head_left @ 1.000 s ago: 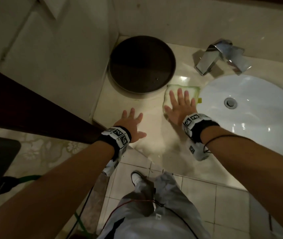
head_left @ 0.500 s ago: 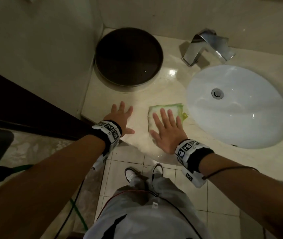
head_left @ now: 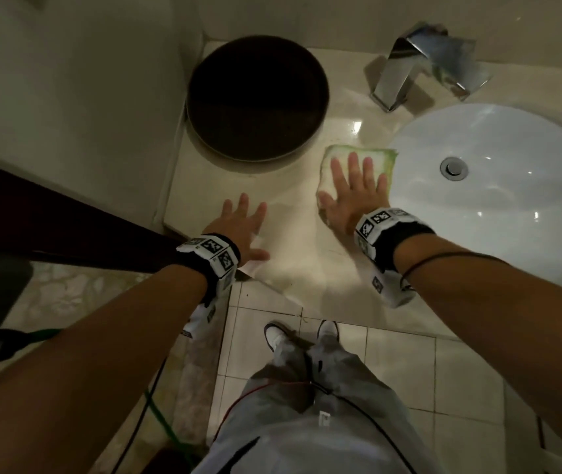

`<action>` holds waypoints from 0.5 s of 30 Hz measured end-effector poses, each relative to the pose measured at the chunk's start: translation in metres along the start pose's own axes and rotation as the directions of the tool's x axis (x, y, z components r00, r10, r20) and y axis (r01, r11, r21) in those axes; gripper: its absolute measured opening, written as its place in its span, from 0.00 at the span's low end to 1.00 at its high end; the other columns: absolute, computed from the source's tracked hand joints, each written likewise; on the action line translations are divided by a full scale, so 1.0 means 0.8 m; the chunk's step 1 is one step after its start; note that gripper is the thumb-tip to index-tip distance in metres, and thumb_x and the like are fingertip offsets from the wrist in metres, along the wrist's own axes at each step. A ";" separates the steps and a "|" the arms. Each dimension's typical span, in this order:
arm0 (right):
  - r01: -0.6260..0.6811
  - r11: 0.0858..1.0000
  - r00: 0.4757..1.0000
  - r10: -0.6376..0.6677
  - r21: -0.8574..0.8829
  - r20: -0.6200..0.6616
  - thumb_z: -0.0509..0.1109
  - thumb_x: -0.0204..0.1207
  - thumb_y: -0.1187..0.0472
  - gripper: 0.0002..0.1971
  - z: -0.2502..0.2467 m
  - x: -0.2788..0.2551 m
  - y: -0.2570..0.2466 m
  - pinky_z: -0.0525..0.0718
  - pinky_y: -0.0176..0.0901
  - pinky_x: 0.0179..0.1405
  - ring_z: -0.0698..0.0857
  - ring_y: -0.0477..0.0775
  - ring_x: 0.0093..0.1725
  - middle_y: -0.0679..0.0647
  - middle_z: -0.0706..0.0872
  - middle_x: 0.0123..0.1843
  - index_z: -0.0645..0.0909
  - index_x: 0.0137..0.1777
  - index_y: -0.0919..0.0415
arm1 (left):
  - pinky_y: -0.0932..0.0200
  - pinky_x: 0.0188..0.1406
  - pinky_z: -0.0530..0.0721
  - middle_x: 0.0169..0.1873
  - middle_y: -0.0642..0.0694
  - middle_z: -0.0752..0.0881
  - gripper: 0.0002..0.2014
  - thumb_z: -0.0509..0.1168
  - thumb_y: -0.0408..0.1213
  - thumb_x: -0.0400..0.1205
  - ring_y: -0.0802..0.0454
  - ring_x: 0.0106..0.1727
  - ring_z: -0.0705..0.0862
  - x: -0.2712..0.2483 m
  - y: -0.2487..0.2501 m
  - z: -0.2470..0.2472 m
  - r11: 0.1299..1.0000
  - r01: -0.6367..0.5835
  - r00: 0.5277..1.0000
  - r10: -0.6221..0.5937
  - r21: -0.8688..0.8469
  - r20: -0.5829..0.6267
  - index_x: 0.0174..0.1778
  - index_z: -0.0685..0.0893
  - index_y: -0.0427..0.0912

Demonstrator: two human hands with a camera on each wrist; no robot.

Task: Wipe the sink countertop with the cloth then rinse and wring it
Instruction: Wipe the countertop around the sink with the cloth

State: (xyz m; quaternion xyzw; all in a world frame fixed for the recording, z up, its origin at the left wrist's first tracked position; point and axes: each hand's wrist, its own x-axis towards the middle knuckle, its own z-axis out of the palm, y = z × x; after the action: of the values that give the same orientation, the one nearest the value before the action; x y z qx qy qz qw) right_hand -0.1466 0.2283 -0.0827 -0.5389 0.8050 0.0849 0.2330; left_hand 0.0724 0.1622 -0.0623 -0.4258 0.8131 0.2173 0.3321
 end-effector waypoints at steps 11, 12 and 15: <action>0.252 0.960 0.968 -0.250 -0.122 0.034 0.30 0.80 0.37 0.36 0.070 -0.123 -0.007 0.40 0.70 0.81 0.33 0.66 0.84 0.59 0.32 0.86 0.33 0.85 0.52 | 0.38 0.80 0.55 0.84 0.42 0.33 0.53 0.68 0.61 0.76 0.35 0.84 0.38 -0.009 0.007 -0.008 1.000 0.023 0.999 -0.023 0.014 0.031 0.84 0.36 0.55; 0.258 0.959 0.966 -0.254 -0.117 0.046 0.29 0.79 0.37 0.36 0.071 -0.125 -0.006 0.40 0.70 0.81 0.32 0.65 0.84 0.59 0.31 0.86 0.32 0.85 0.52 | 0.38 0.80 0.55 0.84 0.42 0.33 0.53 0.68 0.62 0.76 0.35 0.84 0.39 -0.009 0.007 -0.007 1.000 0.025 0.999 -0.025 0.014 0.028 0.84 0.36 0.55; 0.282 0.957 0.959 -0.279 -0.074 0.047 0.29 0.79 0.36 0.35 0.067 -0.120 0.001 0.39 0.68 0.82 0.31 0.62 0.84 0.55 0.28 0.85 0.29 0.84 0.49 | 0.37 0.81 0.57 0.84 0.43 0.33 0.54 0.69 0.63 0.74 0.35 0.84 0.39 -0.007 0.007 -0.005 0.999 0.032 0.999 -0.032 0.013 0.011 0.84 0.36 0.55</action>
State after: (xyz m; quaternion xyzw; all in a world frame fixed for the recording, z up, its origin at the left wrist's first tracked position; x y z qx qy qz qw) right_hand -0.1022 0.3285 -0.0848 -0.6549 0.7122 0.0927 0.2354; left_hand 0.0686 0.1656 -0.0549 -0.4354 0.8057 0.2093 0.3428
